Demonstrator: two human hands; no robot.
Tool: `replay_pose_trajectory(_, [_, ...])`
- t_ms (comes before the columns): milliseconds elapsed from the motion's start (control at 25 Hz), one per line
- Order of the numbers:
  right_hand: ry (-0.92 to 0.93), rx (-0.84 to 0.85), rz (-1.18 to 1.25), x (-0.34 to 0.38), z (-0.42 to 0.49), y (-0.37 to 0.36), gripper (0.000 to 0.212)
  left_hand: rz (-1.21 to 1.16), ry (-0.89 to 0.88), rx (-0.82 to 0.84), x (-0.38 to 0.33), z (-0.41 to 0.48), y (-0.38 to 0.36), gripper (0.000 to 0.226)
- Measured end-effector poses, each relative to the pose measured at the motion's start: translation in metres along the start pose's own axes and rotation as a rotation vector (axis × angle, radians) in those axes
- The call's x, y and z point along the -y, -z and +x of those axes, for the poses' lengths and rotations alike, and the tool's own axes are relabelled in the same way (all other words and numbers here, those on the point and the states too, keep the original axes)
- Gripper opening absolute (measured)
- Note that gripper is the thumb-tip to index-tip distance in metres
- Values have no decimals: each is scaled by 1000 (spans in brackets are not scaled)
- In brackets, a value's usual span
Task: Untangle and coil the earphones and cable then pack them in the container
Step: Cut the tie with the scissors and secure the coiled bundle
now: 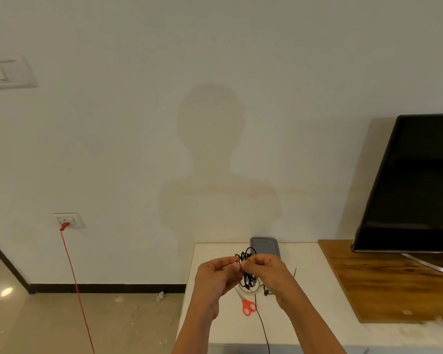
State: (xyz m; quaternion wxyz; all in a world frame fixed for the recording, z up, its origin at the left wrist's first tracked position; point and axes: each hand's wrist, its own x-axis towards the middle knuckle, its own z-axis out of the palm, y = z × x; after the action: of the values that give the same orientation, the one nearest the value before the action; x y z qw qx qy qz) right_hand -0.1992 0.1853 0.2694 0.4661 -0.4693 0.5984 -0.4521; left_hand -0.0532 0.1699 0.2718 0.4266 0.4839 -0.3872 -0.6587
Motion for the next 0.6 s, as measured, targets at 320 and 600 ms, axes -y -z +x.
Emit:
replay_pose_trajectory(320, [155,-149,-196,1,-2,-2,20,-163,25,-6,1,-5,-2,15])
replay_pose_trajectory(600, [215,-168,-227,4,-6,-1,27,-244,30,28,6,-6,-8,23])
